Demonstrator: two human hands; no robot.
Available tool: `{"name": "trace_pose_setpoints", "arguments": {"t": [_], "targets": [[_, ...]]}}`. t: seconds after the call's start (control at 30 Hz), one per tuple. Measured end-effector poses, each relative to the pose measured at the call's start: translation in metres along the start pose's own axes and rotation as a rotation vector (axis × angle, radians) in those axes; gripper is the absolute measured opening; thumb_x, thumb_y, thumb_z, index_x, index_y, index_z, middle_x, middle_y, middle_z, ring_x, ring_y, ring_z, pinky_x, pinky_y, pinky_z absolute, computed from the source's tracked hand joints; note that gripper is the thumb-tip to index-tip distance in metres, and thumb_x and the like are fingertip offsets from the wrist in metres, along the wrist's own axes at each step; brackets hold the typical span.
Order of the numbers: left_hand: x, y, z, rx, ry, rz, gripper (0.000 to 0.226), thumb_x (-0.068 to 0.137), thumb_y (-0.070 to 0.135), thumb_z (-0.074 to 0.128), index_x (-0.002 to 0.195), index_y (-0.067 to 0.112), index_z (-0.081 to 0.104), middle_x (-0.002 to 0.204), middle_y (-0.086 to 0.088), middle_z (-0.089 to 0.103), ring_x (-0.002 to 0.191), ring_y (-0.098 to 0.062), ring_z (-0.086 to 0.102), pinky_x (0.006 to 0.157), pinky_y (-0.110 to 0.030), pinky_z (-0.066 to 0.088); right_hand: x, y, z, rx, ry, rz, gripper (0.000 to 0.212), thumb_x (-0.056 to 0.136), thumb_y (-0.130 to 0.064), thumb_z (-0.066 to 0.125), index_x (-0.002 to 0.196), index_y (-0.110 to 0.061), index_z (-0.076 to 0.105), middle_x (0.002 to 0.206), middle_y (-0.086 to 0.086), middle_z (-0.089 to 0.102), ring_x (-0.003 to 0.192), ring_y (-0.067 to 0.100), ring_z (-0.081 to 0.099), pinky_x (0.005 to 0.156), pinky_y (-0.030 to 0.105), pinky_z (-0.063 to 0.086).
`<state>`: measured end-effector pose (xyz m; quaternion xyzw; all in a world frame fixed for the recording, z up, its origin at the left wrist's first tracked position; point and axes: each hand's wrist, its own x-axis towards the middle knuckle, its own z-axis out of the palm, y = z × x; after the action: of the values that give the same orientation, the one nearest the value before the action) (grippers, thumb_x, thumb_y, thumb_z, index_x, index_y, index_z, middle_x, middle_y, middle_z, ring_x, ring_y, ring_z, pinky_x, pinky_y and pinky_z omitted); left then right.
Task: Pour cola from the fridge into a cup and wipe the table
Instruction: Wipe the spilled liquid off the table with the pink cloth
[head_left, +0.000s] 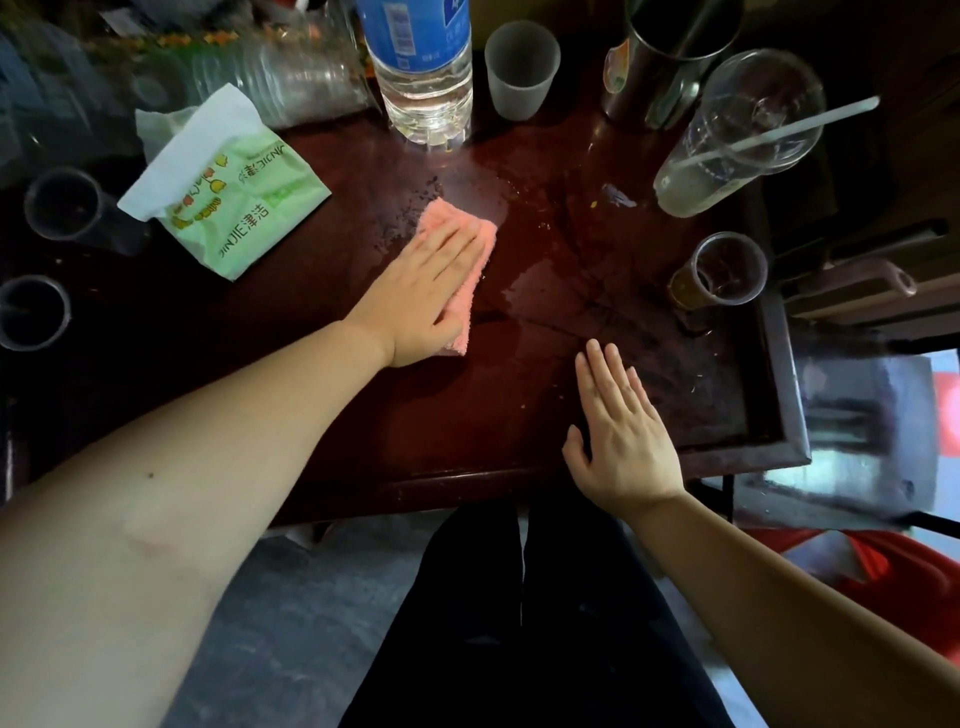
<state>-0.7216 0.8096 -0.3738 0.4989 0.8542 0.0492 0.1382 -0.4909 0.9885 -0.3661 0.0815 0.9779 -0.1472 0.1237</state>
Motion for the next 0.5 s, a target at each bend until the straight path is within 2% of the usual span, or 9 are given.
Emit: {"name": "trace_pose_setpoints", "arguments": {"t": [0.17, 0.33, 0.4, 0.5], "targets": [[-0.010, 0.020, 0.005, -0.023, 0.053, -0.029, 0.073, 0.086, 0.035, 0.023, 0.151, 0.001, 0.019, 0.159, -0.017, 0.016, 0.148, -0.030, 0.012, 0.121, -0.040, 0.005, -0.001, 0.000, -0.001, -0.002, 0.001, 0.001, 0.072, 0.086, -0.031, 0.035, 0.150, -0.005, 0.015, 0.159, 0.009, 0.006, 0.148, 0.022, -0.001, 0.120, 0.039, 0.009], [-0.023, 0.052, 0.017, -0.054, 0.126, -0.098, 0.070, 0.089, 0.032, 0.026, 0.150, -0.003, 0.020, 0.158, -0.020, 0.018, 0.148, -0.033, 0.014, 0.121, -0.045, 0.011, -0.001, -0.001, -0.002, 0.009, 0.008, 0.007, 0.072, 0.084, -0.030, 0.037, 0.149, -0.004, 0.018, 0.159, 0.010, 0.010, 0.147, 0.022, 0.002, 0.120, 0.039, 0.010], [-0.027, 0.068, 0.024, -0.061, 0.146, -0.163, 0.070, 0.091, 0.033, 0.024, 0.150, -0.005, 0.017, 0.158, -0.021, 0.014, 0.148, -0.033, 0.010, 0.121, -0.046, 0.012, -0.001, -0.001, -0.003, 0.004, 0.007, 0.009, 0.072, 0.084, -0.030, 0.036, 0.149, -0.004, 0.019, 0.159, 0.010, 0.010, 0.147, 0.022, 0.002, 0.120, 0.038, 0.010], [-0.029, 0.098, 0.034, -0.076, 0.143, -0.352, 0.072, 0.091, 0.033, 0.021, 0.151, -0.004, 0.008, 0.159, -0.022, 0.005, 0.149, -0.033, 0.003, 0.122, -0.045, 0.008, -0.001, -0.001, -0.003, -0.004, 0.005, 0.012, 0.072, 0.084, -0.030, 0.036, 0.149, -0.005, 0.018, 0.159, 0.010, 0.009, 0.148, 0.022, 0.002, 0.120, 0.038, 0.010]]}}
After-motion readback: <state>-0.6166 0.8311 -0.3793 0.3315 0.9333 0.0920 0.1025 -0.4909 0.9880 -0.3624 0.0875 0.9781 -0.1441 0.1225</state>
